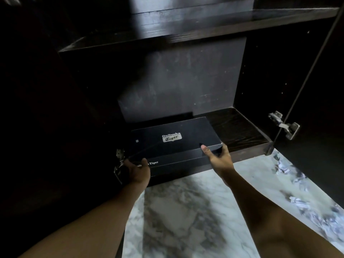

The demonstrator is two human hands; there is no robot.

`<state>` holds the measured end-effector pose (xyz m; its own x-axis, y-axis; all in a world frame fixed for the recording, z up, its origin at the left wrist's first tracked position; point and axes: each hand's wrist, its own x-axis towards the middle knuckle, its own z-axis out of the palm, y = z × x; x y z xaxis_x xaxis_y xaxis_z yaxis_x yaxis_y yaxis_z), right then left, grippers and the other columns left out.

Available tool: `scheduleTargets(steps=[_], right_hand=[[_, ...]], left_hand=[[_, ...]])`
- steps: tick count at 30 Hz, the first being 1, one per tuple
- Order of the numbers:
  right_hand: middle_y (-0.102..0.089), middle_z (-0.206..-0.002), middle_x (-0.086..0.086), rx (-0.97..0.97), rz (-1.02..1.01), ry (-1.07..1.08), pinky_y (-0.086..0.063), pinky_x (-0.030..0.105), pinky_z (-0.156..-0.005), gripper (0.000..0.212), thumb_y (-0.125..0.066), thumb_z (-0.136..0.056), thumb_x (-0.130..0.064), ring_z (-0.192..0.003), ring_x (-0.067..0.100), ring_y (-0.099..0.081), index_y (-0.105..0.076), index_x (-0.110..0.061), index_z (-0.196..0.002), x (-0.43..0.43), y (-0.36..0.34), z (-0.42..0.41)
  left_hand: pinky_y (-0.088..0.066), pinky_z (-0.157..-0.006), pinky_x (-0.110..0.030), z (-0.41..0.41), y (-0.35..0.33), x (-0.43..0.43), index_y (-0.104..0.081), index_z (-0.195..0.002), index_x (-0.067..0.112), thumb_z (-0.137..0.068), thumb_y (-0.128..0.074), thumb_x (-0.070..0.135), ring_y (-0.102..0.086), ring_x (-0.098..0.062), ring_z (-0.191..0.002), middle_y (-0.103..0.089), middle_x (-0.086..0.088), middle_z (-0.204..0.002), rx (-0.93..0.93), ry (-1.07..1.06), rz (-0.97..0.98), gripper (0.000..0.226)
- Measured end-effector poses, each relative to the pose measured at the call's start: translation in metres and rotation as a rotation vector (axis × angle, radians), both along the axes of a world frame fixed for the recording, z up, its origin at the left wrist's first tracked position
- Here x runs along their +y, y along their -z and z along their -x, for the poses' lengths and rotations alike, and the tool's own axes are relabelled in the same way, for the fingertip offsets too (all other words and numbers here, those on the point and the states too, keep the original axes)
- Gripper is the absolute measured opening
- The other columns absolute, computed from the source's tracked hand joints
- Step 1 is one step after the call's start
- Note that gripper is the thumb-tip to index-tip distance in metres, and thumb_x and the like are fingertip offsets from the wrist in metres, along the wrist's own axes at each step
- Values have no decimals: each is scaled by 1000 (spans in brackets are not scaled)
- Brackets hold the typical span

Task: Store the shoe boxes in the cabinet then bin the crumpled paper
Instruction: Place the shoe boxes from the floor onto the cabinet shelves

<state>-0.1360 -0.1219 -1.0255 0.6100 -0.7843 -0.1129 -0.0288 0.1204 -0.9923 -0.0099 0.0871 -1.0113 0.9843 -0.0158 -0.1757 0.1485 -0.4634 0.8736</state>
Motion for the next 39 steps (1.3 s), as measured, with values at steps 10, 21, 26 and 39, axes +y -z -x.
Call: scheduleTargets(steps=[10,21,26,39], right_hand=[[-27,-142,6,199,562,230,-49,39,-100,78,-72,-80,-53,-122,22,-44,-36,-17,-139,36,14,-12],[-1,-163,5,191,400,-7,-47,44,-105,78,-71,-87,-18,-141,32,-34,-29,-31,-151,21,13,-73],[1,-165,8,196,310,-170,-29,42,-118,79,-66,-91,-22,-147,30,-24,-21,-27,-156,5,15,-107],[-45,-149,12,279,148,-286,-36,42,-114,77,-60,-94,-29,-131,29,-47,-16,-27,-157,-1,9,-139]], left_hand=[[-28,-106,-46,30,-17,-39,-23,-145,10,-91,-47,49,-25,-41,-131,-16,-21,-149,-291,209,-656,71],[-12,-120,-46,-57,-16,-29,-5,-156,21,-99,-38,35,-5,-41,-147,7,-12,-163,-205,469,-780,67],[-7,-120,-53,-102,-15,-32,2,-155,28,-96,-42,39,8,-36,-149,19,-6,-162,-100,534,-831,75],[-14,-120,-50,-125,-28,-50,1,-155,28,-90,-54,41,2,-38,-149,20,-11,-161,-58,565,-828,87]])
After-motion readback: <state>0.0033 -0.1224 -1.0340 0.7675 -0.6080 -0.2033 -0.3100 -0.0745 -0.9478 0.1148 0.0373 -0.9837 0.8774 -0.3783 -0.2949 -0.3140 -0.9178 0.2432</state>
